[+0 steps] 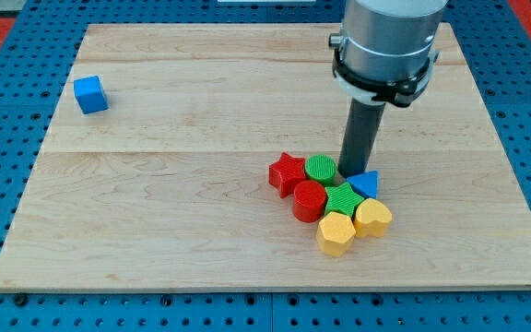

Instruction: Move blue cube to the center

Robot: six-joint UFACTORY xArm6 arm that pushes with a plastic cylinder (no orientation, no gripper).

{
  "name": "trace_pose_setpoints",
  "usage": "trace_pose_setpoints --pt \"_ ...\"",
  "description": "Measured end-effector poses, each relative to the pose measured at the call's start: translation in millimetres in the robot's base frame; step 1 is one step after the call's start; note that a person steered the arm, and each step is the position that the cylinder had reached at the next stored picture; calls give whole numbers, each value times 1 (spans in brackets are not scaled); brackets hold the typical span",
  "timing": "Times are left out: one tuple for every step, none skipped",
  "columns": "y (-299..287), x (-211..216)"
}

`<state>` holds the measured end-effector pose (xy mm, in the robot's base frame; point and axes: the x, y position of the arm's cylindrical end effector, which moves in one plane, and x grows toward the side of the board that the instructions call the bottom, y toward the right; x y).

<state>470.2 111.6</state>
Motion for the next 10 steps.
trace_pose_setpoints --pt "9 -47" --pt "-53 -85" --pt "-166 -115" --pt "-204 -159" --pt "-256 -196" --pt "-359 -196" --pt "-369 -172" --pt "-370 -138" --pt "-351 -113" --pt "-337 -100"
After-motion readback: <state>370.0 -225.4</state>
